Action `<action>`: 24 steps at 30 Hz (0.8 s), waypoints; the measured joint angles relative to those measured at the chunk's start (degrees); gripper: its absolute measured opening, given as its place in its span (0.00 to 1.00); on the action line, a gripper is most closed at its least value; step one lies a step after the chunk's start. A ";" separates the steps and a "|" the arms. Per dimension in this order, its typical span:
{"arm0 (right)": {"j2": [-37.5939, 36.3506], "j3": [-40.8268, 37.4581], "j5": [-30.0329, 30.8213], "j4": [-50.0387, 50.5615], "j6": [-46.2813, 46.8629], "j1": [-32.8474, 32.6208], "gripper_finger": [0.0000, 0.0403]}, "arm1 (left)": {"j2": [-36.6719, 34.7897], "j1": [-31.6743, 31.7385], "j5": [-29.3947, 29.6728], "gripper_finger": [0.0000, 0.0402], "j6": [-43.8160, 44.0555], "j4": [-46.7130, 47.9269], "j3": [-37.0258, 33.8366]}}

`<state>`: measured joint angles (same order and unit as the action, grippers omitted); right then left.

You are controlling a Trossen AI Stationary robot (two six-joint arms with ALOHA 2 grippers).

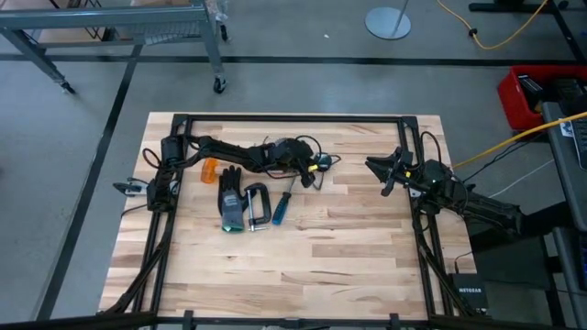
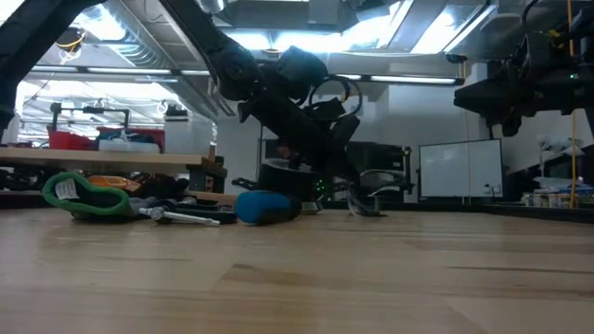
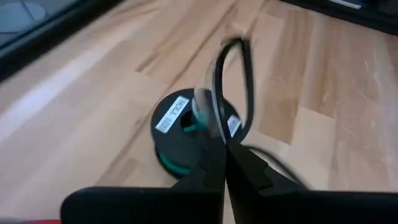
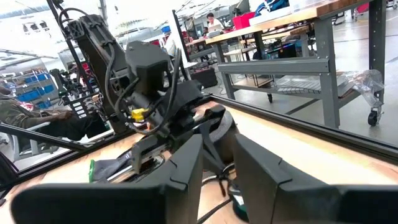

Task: Coil cords
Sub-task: Uncoil the wire from the cable spool

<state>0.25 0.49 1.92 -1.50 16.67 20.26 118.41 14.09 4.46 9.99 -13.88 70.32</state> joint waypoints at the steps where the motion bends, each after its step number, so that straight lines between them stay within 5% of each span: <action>1: -0.02 0.00 -0.01 0.00 0.00 0.01 0.24 | 0.05 0.00 0.01 0.00 0.06 0.40 -0.05; 24: -0.02 0.00 -1.08 0.11 -0.37 -0.01 0.24 | -3.51 -3.19 -0.34 0.00 -2.98 3.03 -0.13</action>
<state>0.23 0.49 0.84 -1.39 16.29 20.25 114.90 10.90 4.13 7.01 -10.85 70.19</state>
